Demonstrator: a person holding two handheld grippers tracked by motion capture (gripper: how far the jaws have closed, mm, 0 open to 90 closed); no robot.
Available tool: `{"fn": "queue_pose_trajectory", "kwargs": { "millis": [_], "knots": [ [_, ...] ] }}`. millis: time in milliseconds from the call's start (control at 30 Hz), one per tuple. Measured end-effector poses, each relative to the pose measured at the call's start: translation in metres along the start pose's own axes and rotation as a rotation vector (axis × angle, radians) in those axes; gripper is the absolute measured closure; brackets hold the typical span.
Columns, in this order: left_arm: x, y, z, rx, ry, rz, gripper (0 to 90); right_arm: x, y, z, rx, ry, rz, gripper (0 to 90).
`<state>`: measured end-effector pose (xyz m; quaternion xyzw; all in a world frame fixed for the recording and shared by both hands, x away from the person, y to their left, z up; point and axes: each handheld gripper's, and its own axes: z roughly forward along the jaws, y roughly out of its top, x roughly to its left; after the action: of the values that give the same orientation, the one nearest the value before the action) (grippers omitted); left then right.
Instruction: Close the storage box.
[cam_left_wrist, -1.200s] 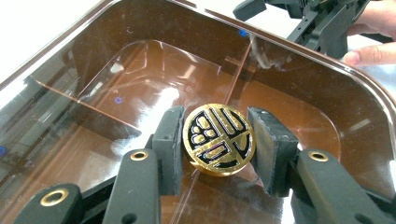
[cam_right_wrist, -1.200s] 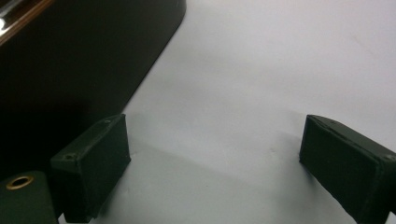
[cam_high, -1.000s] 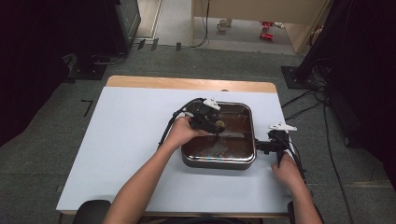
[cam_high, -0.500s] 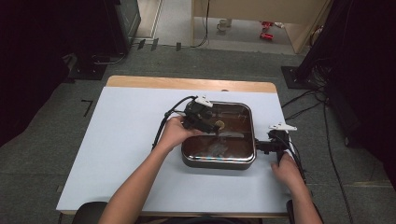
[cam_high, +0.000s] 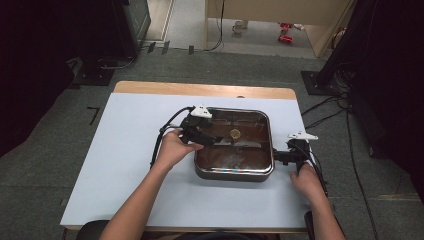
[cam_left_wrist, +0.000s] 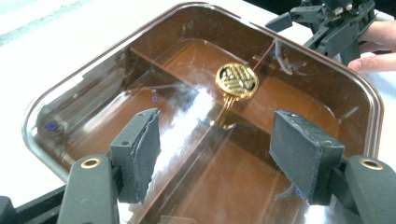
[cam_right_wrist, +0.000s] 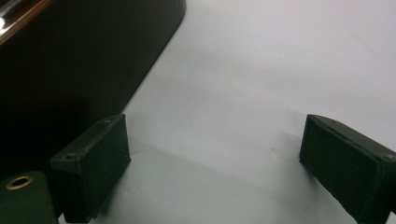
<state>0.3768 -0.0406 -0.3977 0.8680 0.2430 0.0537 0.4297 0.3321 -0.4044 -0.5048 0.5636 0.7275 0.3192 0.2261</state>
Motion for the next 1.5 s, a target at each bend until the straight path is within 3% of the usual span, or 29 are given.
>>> {"fn": "queue_pose_trajectory", "kwargs": {
  "millis": [200,533,633,800,967,1133,1367,1500],
  "knots": [
    [0.002,-0.014,-0.018,0.004,0.029,-0.020,33.4,0.000,0.000,0.000,-0.001,0.000,0.000,7.8],
    [0.007,-0.042,-0.047,-0.043,0.085,-0.073,33.4,0.000,0.000,0.000,-0.001,-0.001,0.000,7.8],
    [0.007,-0.050,-0.051,-0.034,0.113,-0.077,33.2,0.000,0.000,0.000,-0.001,-0.001,0.000,7.8],
    [0.005,-0.063,-0.058,-0.003,0.198,-0.075,31.9,0.000,0.000,0.000,0.000,0.000,0.000,7.8],
    [0.007,-0.082,-0.066,-0.015,0.228,-0.138,32.6,0.000,0.000,0.000,-0.001,0.000,0.000,7.8],
    [0.008,-0.094,-0.069,-0.001,0.220,-0.175,32.9,0.000,0.000,0.000,-0.001,-0.001,0.000,7.8],
    [0.008,-0.119,-0.067,-0.002,0.225,-0.197,27.5,0.000,0.000,0.000,-0.001,-0.001,0.001,7.8],
    [0.006,-0.136,-0.063,-0.012,0.196,-0.249,26.8,0.000,0.000,0.000,-0.001,-0.001,0.001,7.8]
  ]
}}
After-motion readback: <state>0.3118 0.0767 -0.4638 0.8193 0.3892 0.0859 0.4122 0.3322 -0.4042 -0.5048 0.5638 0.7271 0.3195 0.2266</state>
